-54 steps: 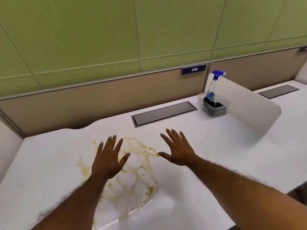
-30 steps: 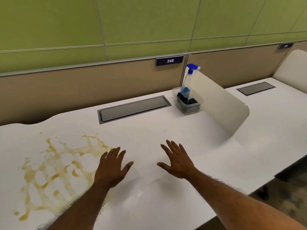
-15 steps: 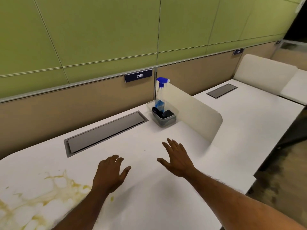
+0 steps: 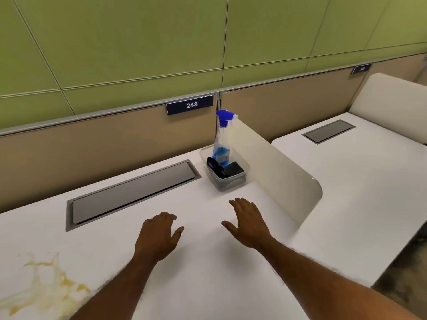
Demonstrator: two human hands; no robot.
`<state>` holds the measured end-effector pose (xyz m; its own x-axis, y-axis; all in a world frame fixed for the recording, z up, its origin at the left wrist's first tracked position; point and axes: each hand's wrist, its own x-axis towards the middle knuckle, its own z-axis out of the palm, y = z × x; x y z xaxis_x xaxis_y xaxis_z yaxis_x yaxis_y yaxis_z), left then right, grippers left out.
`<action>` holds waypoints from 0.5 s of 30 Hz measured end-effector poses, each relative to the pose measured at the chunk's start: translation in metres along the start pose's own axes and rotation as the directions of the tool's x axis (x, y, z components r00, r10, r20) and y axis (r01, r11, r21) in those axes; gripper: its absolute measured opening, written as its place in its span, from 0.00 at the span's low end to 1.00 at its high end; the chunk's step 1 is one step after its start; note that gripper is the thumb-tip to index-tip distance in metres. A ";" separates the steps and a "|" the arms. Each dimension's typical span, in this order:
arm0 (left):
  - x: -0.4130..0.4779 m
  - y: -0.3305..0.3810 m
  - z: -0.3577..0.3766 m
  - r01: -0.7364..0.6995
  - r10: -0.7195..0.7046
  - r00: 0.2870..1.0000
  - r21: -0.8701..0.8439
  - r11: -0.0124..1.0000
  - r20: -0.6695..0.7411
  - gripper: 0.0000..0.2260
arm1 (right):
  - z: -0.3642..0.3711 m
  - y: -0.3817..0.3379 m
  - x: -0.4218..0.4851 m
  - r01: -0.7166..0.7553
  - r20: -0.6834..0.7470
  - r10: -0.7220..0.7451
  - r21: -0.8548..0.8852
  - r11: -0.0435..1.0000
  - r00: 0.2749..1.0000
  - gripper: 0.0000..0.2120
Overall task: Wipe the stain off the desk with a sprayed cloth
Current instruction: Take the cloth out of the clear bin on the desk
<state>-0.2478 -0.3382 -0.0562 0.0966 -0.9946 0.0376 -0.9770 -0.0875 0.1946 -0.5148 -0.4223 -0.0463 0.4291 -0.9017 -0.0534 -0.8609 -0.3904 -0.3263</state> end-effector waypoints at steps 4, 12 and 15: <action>0.048 0.027 0.005 0.008 -0.008 1.000 0.002 1.000 0.010 0.19 | -0.015 0.018 0.041 -0.015 0.011 0.015 0.017 1.000 1.000 0.34; 0.151 0.076 0.004 0.158 -0.140 0.987 -0.283 0.946 0.085 0.24 | -0.042 0.037 0.137 -0.099 -0.003 0.100 0.133 0.986 0.995 0.29; 0.177 0.090 0.007 0.311 -0.245 0.950 -0.576 0.756 0.192 0.27 | -0.044 0.034 0.167 -0.077 0.031 0.073 0.211 0.974 0.997 0.22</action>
<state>-0.3203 -0.5228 -0.0384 0.2943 -0.9345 -0.2001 -0.5990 -0.3436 0.7233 -0.4843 -0.5941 -0.0246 0.3738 -0.9214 -0.1060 -0.8144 -0.2714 -0.5129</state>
